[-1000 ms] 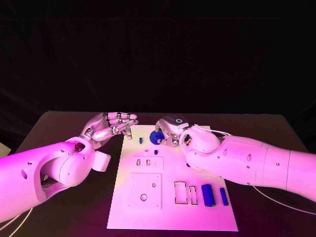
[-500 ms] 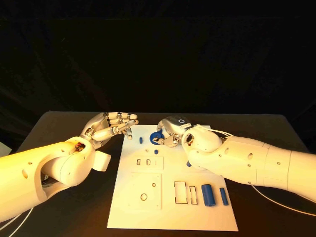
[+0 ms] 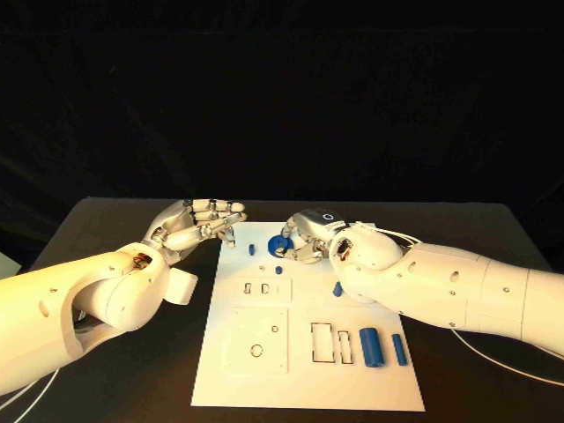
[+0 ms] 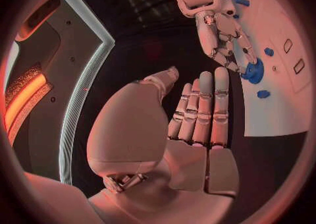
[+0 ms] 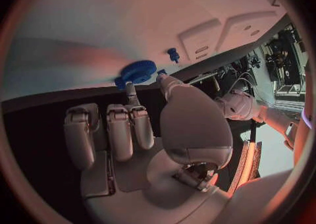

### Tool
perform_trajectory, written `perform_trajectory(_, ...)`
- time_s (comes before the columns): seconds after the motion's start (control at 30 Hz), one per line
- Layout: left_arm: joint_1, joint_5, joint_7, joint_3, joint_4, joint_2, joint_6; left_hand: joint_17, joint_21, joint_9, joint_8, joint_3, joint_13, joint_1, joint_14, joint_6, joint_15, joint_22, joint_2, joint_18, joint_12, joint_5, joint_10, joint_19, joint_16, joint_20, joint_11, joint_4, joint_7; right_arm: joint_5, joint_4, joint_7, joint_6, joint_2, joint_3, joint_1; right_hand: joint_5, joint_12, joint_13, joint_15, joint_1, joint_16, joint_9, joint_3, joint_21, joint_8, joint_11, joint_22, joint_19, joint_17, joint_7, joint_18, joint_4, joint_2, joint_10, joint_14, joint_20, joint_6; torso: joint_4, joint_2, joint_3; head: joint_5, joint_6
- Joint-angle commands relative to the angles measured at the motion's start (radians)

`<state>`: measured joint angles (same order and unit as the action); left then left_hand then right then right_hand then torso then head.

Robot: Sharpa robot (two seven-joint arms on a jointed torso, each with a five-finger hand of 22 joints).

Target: Assemble the parts on the task board

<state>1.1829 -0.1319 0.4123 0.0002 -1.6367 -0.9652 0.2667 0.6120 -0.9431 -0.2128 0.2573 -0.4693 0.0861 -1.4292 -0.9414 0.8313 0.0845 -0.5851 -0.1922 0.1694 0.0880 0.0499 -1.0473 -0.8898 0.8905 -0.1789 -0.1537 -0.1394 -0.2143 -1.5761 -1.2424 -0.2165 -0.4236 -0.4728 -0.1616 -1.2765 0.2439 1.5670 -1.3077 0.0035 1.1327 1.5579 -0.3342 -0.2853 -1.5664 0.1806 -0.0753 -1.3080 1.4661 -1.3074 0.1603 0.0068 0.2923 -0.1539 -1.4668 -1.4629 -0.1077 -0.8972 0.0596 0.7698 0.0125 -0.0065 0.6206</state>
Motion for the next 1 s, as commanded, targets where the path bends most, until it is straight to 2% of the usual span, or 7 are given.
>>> perform_trajectory(0.03, 0.001, 0.003, 0.006, 0.001, -0.001, 0.000, -0.013, -0.001, -0.002, -0.001, -0.007, -0.004, 0.000, -0.001, 0.002, -0.005, -0.001, -0.001, 0.003, 0.014, -0.003, 0.001, 0.003, 0.010, 0.004, 0.000, 0.002, 0.000, 0.005, 0.013, -0.012, 0.030, -0.048, -0.015, 0.000, 0.001, 0.003, 0.004, -0.263, 0.003, -0.004, 0.005, 0.000, -0.002, -0.004, 0.005, -0.004, -0.263, 0.105, -0.233, 0.000, -0.007, -0.003, 0.009, -0.104, -0.101, -0.006, -0.009, -0.0006, -0.001, -0.0002, -0.001, -0.002)
perform_trajectory(0.23, 0.001, 0.003, 0.006, 0.001, 0.005, -0.002, -0.013, -0.002, -0.004, -0.001, -0.007, -0.005, 0.000, -0.001, 0.002, -0.006, -0.001, -0.002, 0.003, 0.014, -0.004, 0.001, 0.004, 0.011, 0.004, 0.000, 0.001, 0.000, 0.004, 0.132, -0.070, 0.138, -0.185, -0.090, 0.005, -0.006, -0.010, 0.004, -0.263, 0.002, 0.045, 0.003, 0.001, -0.016, -0.004, -0.007, -0.004, -0.263, 0.105, -0.227, 0.002, -0.007, -0.015, -0.008, -0.104, -0.100, -0.004, -0.001, -0.0049, -0.004, -0.0026, 0.001, -0.007)
perform_trajectory(0.37, 0.001, 0.003, 0.007, 0.001, 0.011, -0.004, -0.013, -0.002, -0.004, -0.001, -0.007, -0.005, 0.000, -0.001, 0.002, -0.006, -0.001, -0.002, 0.003, 0.014, -0.004, 0.001, 0.004, 0.011, 0.004, 0.000, 0.001, 0.000, 0.004, 0.251, -0.121, 0.194, -0.190, -0.161, 0.009, -0.027, -0.017, 0.004, -0.263, 0.004, 0.067, 0.001, 0.001, -0.021, -0.004, -0.013, -0.006, -0.263, 0.105, -0.221, 0.004, -0.007, -0.020, -0.015, -0.104, -0.098, -0.005, 0.003, -0.0121, -0.007, -0.0059, 0.004, -0.011)
perform_trajectory(0.5, 0.001, 0.003, 0.007, 0.001, 0.020, -0.003, -0.014, -0.002, -0.004, -0.001, -0.007, -0.005, 0.000, -0.001, 0.002, -0.006, -0.001, -0.002, 0.003, 0.014, -0.004, 0.001, 0.004, 0.011, 0.004, 0.000, 0.001, 0.000, 0.004, 0.376, -0.176, 0.231, -0.097, -0.259, 0.012, -0.058, -0.022, 0.004, -0.263, 0.005, 0.101, 0.002, 0.000, -0.030, -0.004, -0.017, -0.007, -0.263, 0.105, -0.223, 0.005, -0.007, -0.032, -0.021, -0.104, -0.099, -0.006, 0.003, -0.0230, -0.013, -0.0106, 0.004, -0.013)
perform_trajectory(0.7, 0.000, 0.003, 0.010, 0.001, 0.028, 0.004, -0.020, -0.002, -0.005, -0.001, -0.007, -0.006, 0.000, -0.001, 0.002, -0.007, -0.001, -0.003, 0.002, 0.014, -0.004, 0.001, 0.005, 0.012, 0.004, 0.000, 0.001, 0.001, 0.004, 0.449, -0.217, 0.288, 0.059, -0.386, 0.015, -0.076, -0.078, 0.004, -0.263, 0.005, 0.251, 0.002, -0.003, -0.080, -0.004, -0.022, -0.009, -0.263, 0.105, -0.227, 0.008, -0.007, -0.134, -0.047, -0.104, -0.099, -0.007, -0.008, -0.0346, -0.020, -0.0178, 0.005, -0.014)
perform_trajectory(0.8, 0.000, 0.003, 0.010, 0.001, 0.031, 0.006, -0.021, -0.002, -0.006, -0.001, -0.007, -0.006, 0.000, -0.001, 0.003, -0.007, 0.000, -0.003, 0.002, 0.014, -0.004, 0.001, 0.005, 0.013, 0.004, 0.000, 0.001, 0.001, 0.004, 0.459, -0.207, 0.301, 0.083, -0.423, 0.015, -0.079, -0.080, 0.004, -0.263, 0.006, 0.266, 0.003, -0.003, -0.083, -0.004, -0.023, -0.009, -0.263, 0.105, -0.229, 0.008, -0.007, -0.148, -0.057, -0.104, -0.100, -0.007, -0.010, -0.0399, -0.022, -0.0217, 0.007, -0.013)
perform_trajectory(1.0, 0.000, 0.003, 0.011, 0.000, 0.037, 0.012, -0.022, -0.002, -0.006, -0.001, -0.007, -0.006, 0.000, -0.001, 0.003, -0.007, 0.000, -0.003, 0.002, 0.014, -0.004, 0.001, 0.005, 0.013, 0.004, 0.000, 0.001, 0.001, 0.004, 0.451, -0.170, 0.316, 0.095, -0.464, 0.015, -0.077, -0.081, 0.004, -0.263, 0.006, 0.283, 0.004, -0.003, -0.084, -0.004, -0.026, -0.009, -0.263, 0.105, -0.232, 0.008, -0.007, -0.164, -0.069, -0.104, -0.101, -0.007, -0.011, -0.0392, -0.024, -0.0284, -0.002, -0.008)
